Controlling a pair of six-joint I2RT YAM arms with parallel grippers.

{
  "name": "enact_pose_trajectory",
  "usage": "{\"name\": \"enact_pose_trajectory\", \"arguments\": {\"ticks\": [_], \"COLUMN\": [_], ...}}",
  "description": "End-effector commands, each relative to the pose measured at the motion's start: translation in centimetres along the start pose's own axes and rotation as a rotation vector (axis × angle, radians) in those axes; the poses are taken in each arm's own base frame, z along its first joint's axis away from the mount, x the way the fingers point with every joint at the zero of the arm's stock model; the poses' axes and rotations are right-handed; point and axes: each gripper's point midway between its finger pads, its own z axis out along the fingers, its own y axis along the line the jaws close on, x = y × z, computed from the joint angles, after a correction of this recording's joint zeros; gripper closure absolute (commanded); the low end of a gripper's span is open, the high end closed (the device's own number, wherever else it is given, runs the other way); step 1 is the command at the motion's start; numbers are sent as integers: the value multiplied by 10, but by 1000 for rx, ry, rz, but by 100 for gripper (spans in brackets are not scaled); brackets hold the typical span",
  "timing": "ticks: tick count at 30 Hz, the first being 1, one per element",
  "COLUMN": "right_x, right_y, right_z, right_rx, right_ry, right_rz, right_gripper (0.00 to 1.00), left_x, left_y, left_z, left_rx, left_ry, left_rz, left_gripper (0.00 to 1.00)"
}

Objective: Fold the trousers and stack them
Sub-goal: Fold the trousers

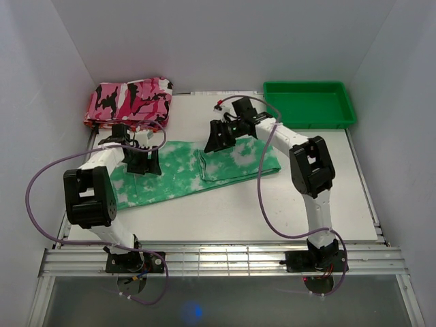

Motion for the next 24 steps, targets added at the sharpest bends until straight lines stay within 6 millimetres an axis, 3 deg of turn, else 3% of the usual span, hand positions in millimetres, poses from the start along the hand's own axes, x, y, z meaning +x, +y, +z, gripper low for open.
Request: {"name": "enact_pose_trajectory", "arguments": {"ticks": [1, 2, 3, 6, 9, 11, 12, 17, 19, 20, 22, 24], "right_x": [-40, -38, -38, -19, 8, 26, 47, 123, 158, 162, 182, 179], "right_y": [9, 0, -26, -84, -125, -141, -148, -168, -169, -166, -156, -144], "right_z": [-87, -99, -119, -151, -156, -150, -144, -128, -132, -140, -144, -150], "right_rx": [-62, -51, -22, 52, 95, 124, 124, 151, 154, 160, 152, 143], "right_ry": [-137, -139, -155, -146, -103, -53, -16, 121, 162, 149, 160, 132], "right_rz": [-162, -164, -147, -108, -80, -77, -54, 62, 143, 156, 219, 227], "right_gripper": [31, 34, 35, 40, 42, 43, 43, 43, 43, 43, 43, 43], "left_x": [-29, -36, -40, -48, -38, -33, -32, -53, -67, -72, -78, -77], "left_y": [-36, -48, -57, -84, -84, -78, -76, -94, -118, -128, -166, -204], "left_z": [-35, -40, -42, -42, -24, -11, -7, -7, -10, -11, -12, -12], "left_rx": [139, 199, 231, 331, 337, 330, 330, 422, 470, 480, 524, 589], "left_ry": [-123, -150, -156, -156, -91, -52, -40, -69, -88, -94, -94, -83], "left_rz": [60, 70, 82, 119, 110, 87, 77, 104, 168, 198, 286, 314], "left_gripper": [14, 14, 14, 14, 16, 16, 17, 18, 18, 19, 20, 21]}}
